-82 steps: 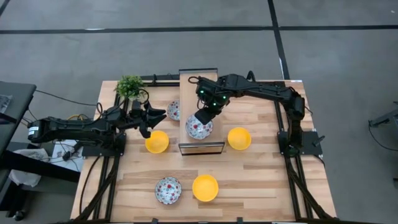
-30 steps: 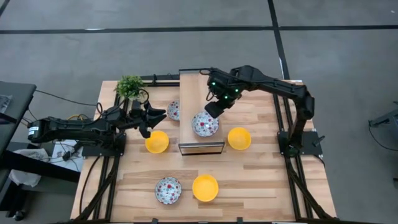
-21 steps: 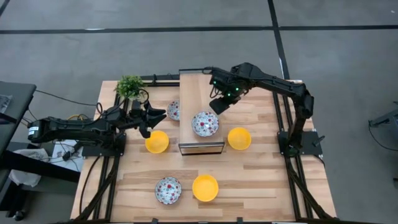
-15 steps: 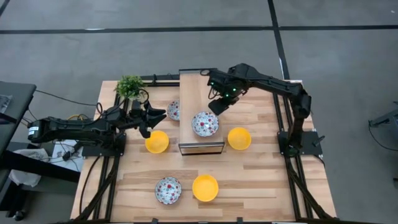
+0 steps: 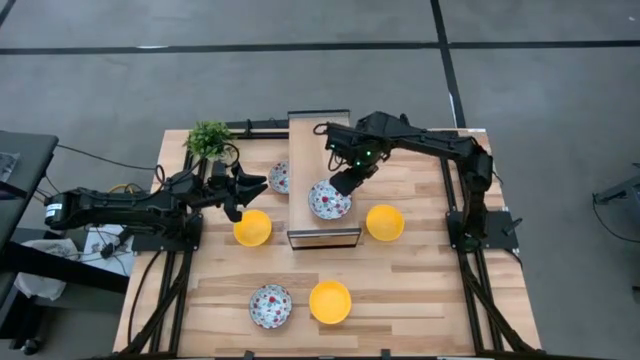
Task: Pick & Place Mini bowls
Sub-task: Put the right red patterned bowl on the shelf, then put the right yellow bowl on the shelf
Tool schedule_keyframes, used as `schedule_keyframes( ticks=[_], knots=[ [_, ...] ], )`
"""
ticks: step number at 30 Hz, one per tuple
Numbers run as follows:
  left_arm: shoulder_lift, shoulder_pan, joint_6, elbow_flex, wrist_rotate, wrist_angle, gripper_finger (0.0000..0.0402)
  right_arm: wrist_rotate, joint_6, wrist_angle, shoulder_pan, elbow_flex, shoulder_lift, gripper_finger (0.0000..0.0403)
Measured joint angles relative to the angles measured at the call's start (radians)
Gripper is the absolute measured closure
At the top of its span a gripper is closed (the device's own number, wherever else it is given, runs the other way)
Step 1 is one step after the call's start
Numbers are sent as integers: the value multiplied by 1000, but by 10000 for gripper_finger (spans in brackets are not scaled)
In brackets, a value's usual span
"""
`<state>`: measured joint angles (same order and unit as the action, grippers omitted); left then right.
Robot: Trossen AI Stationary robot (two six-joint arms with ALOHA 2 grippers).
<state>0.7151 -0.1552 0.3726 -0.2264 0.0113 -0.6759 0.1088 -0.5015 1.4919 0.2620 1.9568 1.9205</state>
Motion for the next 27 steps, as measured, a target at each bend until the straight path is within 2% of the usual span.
schedule_keyframes(
  ticks=[27],
  knots=[
    [0, 0, 2, 0, 0, -6, 270, 24, -41, -77, -57, 0, 0, 301]
  ],
)
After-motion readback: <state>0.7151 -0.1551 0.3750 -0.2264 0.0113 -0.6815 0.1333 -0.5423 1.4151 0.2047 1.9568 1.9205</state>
